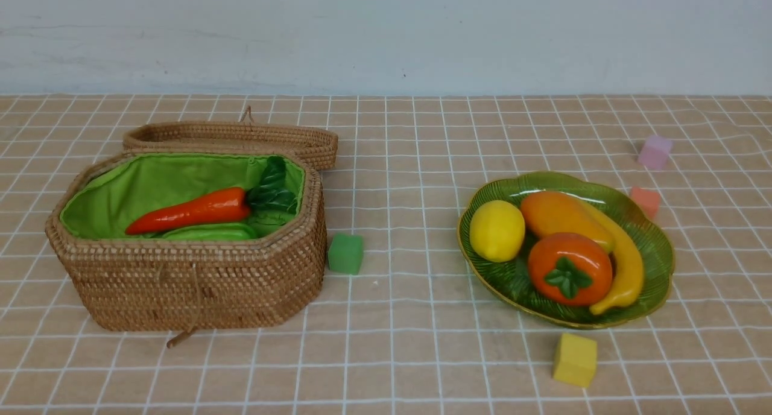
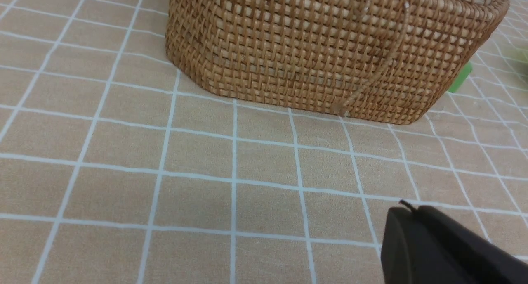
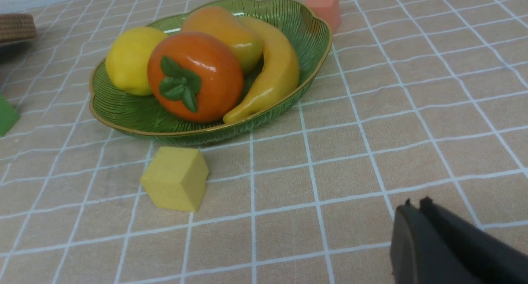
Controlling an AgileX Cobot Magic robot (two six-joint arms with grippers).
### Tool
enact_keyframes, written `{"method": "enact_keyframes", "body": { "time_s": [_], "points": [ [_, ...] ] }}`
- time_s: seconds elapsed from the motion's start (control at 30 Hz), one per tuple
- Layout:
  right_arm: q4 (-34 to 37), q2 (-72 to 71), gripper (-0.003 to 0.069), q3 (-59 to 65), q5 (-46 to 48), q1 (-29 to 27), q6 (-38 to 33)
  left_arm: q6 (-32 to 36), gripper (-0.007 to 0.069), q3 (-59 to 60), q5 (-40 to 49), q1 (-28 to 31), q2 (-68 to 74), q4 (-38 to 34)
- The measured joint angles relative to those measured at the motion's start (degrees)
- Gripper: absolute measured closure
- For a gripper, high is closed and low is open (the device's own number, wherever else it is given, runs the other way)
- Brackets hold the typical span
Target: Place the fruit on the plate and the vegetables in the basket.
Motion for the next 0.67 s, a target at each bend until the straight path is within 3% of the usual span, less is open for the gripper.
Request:
{"method": "enact_keyframes", "body": {
  "time_s": [0.67],
  "points": [
    [0.0,0.0,0.0623,0.0,0.0,0.0,0.0,0.0,0.0637,0.0,0.04,0.0,0.0,0.0]
  ]
}}
